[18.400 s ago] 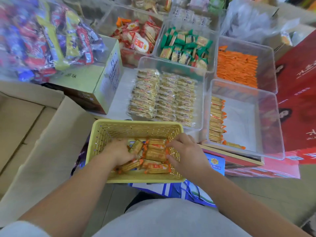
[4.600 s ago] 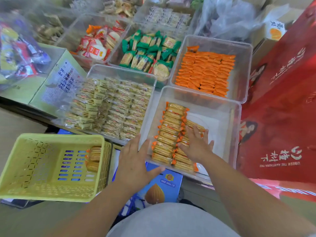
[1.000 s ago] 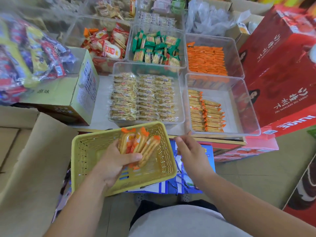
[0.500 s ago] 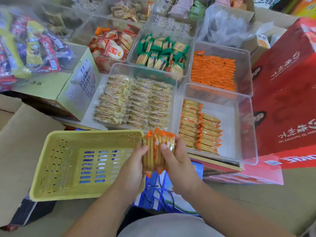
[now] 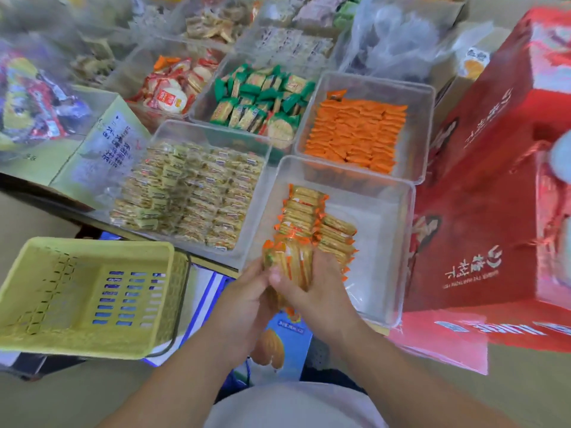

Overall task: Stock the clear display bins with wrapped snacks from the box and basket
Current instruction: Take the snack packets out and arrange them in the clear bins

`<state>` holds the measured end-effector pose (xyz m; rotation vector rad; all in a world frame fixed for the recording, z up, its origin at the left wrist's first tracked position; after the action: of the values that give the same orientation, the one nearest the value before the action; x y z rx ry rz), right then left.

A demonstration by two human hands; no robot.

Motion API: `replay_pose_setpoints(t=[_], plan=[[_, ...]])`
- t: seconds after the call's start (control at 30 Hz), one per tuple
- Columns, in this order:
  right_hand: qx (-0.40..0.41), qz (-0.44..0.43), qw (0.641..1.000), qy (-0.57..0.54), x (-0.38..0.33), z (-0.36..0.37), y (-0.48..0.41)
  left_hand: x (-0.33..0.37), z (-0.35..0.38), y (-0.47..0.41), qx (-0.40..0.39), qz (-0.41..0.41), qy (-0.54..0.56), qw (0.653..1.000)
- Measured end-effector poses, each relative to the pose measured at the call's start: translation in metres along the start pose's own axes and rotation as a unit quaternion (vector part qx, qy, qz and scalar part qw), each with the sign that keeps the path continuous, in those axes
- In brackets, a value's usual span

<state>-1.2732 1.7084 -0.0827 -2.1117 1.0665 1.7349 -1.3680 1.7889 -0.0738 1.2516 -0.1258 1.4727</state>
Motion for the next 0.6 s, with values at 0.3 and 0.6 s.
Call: replay_pose_setpoints(t=[0.3, 0.6], plan=[[-0.011, 0.004, 0.997, 0.077, 0.008, -0.027, -0.012, 0.002, 0.033, -0.020, -0.005, -0.041, 0.091, 0.995], [-0.022, 0.021, 0.999, 0.016, 0.020, -0.039, -0.050, 0.008, 0.032, -0.072, 0.012, -0.036, -0.095, 0.995]])
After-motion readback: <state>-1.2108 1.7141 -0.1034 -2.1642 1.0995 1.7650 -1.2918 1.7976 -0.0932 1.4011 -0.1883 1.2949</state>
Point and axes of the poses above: each hand's wrist, its own y-axis away from the middle knuckle, its own z-axis out of the palm, x = y × z, the point moved 5 cm from there along -y, towards the middle knuckle, and after that the axes turned 3 degrees about -x, right-handed, at the moved point
